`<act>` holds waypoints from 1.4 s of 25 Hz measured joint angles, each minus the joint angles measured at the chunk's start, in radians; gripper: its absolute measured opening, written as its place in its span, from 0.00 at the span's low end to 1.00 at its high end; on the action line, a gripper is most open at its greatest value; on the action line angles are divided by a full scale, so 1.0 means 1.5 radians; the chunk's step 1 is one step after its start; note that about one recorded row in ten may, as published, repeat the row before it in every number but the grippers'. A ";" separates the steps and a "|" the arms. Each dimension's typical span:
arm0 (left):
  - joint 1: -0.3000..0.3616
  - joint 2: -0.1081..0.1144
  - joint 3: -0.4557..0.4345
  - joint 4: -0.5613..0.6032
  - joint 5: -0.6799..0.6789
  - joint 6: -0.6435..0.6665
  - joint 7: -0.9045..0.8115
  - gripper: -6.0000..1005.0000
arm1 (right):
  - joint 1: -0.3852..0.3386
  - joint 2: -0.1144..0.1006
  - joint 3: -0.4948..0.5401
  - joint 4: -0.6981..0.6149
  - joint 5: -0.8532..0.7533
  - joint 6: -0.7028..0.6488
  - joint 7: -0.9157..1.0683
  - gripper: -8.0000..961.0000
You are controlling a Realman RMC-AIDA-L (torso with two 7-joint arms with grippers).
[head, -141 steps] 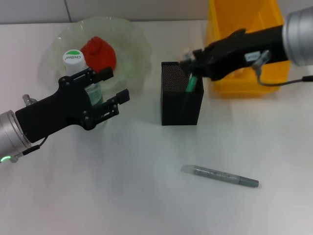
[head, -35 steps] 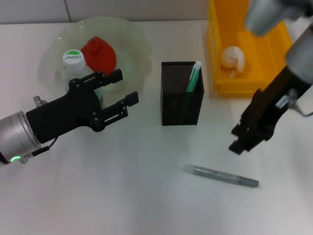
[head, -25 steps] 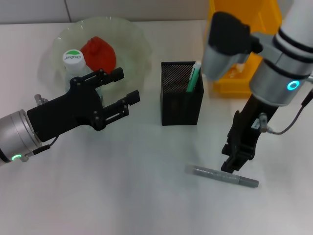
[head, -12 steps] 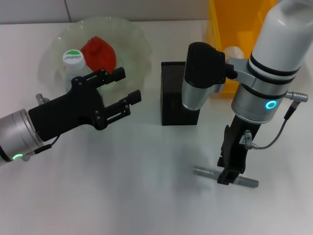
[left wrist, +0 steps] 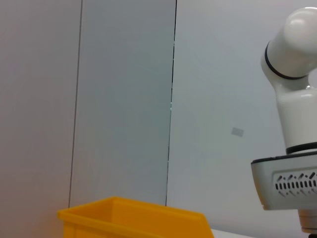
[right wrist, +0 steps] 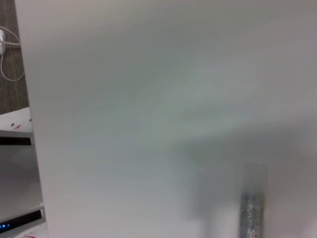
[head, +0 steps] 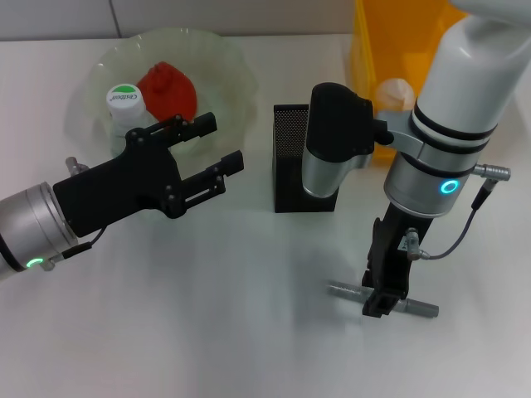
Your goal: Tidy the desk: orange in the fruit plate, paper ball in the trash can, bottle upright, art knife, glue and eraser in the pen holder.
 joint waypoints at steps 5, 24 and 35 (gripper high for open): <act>-0.001 0.000 0.000 0.000 0.000 0.000 0.000 0.65 | 0.000 0.000 -0.005 0.013 0.005 0.006 0.000 0.44; -0.001 0.000 -0.003 -0.002 0.000 -0.003 0.000 0.65 | -0.004 0.000 -0.058 0.019 0.014 0.045 0.007 0.41; -0.001 0.000 -0.004 -0.002 0.000 -0.009 0.000 0.65 | -0.017 0.000 -0.067 0.004 0.015 0.059 0.008 0.17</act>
